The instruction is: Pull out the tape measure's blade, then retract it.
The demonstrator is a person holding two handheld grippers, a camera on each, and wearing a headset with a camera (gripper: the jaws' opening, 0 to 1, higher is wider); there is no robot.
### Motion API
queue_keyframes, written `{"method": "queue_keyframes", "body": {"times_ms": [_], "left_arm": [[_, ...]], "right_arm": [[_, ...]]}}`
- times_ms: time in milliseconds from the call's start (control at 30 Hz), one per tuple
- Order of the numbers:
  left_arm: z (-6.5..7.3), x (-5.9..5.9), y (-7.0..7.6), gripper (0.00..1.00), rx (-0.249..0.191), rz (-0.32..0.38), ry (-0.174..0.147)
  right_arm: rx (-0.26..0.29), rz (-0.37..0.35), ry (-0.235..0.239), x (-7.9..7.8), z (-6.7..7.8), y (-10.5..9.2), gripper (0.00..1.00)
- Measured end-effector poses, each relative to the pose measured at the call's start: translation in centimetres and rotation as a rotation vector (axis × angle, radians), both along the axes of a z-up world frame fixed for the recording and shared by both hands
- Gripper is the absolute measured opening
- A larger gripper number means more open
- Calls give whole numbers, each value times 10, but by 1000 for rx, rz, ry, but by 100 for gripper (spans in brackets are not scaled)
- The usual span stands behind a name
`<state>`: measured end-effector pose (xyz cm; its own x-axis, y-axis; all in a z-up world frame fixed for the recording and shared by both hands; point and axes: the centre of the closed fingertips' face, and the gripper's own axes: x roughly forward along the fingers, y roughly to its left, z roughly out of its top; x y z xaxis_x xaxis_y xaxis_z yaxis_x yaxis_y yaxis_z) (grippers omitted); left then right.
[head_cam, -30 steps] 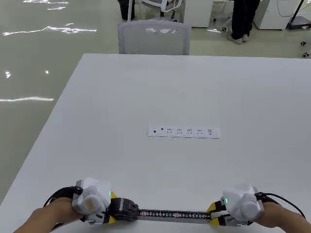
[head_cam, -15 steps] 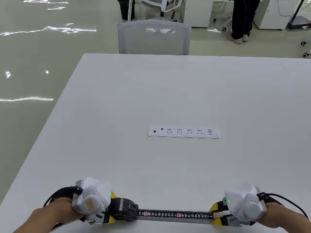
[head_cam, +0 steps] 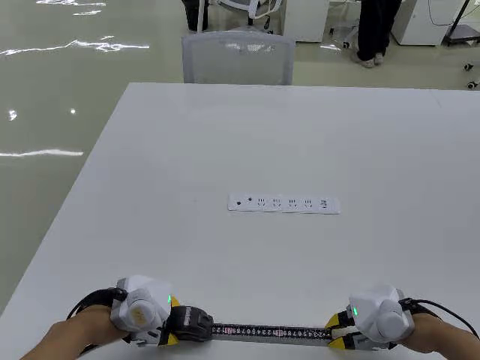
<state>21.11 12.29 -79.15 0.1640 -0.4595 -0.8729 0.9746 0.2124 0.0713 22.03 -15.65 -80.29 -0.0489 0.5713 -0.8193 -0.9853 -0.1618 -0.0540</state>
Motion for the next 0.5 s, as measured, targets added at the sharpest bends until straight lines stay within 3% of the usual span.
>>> {"method": "queue_keyframes", "body": {"times_ms": [500], "left_arm": [[-2,0,-2,28,-14,11,3]], "right_arm": [[-10,-2,-5,2,-2,-1,13]]}}
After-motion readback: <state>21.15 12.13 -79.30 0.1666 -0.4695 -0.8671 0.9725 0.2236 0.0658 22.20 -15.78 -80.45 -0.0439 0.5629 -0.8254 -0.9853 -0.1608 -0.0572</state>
